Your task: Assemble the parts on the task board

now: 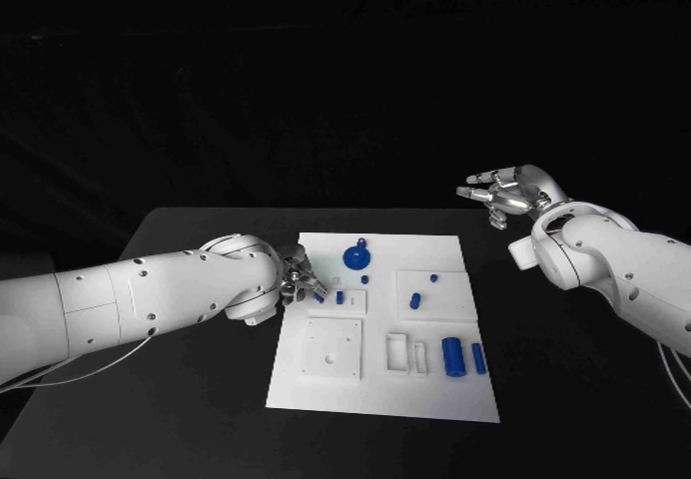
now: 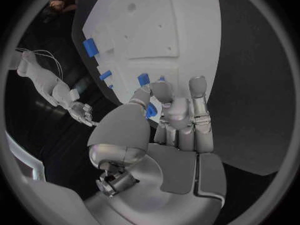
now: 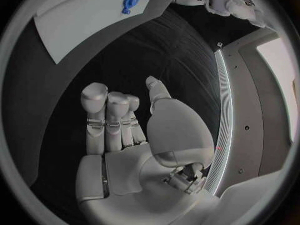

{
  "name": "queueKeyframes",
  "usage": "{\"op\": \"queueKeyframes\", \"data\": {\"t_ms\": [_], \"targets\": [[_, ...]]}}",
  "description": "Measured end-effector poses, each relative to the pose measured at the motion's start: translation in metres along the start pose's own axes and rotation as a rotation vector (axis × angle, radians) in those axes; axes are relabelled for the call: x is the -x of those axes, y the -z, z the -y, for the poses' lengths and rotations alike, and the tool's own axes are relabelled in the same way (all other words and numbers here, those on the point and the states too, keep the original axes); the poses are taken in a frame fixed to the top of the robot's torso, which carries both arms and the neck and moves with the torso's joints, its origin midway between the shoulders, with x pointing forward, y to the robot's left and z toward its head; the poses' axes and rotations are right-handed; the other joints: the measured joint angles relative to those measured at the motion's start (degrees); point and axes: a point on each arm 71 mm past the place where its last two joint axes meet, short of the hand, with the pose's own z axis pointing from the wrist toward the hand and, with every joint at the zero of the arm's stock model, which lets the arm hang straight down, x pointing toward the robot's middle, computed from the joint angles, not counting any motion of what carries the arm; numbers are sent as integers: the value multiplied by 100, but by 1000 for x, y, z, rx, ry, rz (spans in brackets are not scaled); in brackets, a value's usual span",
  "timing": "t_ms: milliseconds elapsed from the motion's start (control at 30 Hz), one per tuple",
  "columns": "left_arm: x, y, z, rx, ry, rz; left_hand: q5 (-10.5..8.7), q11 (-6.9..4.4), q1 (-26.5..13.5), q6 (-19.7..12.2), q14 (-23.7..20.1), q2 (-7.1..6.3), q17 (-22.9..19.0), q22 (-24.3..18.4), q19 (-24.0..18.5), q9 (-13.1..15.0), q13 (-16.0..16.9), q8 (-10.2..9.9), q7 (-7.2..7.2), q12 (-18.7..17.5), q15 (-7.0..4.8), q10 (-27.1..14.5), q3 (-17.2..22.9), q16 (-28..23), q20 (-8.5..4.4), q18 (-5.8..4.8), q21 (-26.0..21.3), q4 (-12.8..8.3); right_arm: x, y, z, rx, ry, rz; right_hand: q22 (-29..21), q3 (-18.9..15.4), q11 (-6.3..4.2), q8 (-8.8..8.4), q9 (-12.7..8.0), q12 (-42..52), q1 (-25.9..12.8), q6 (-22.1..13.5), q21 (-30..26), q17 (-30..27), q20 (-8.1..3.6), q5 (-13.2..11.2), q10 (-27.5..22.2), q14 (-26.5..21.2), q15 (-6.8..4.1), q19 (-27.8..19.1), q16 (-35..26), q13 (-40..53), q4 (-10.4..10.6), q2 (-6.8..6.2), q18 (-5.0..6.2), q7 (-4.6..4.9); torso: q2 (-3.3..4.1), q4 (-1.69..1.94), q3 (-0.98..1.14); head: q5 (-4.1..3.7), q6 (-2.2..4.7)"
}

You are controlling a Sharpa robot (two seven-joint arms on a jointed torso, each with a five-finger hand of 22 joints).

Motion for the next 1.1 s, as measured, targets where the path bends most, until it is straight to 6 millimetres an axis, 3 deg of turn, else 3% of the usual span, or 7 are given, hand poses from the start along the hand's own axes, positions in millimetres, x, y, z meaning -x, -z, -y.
{"op": "queueKeyframes", "data": {"t_ms": [1100], "targets": [[-1, 0, 0, 3, -8, -14, 1, 3, 12, 0, 0, 12, -2, 3, -22, 76, -17, -12, 0, 23, 0, 2, 21, 0, 21, 0, 0, -35, -1, 0, 1, -3, 0, -2, -1, 0, 0, 0, 0, 0, -23, 0, 0, 0, 0, 0, 0, 0, 0, 0, 0, 0, 0, 23, 0, 0, 1, 1, 1, 13, -26]]}}
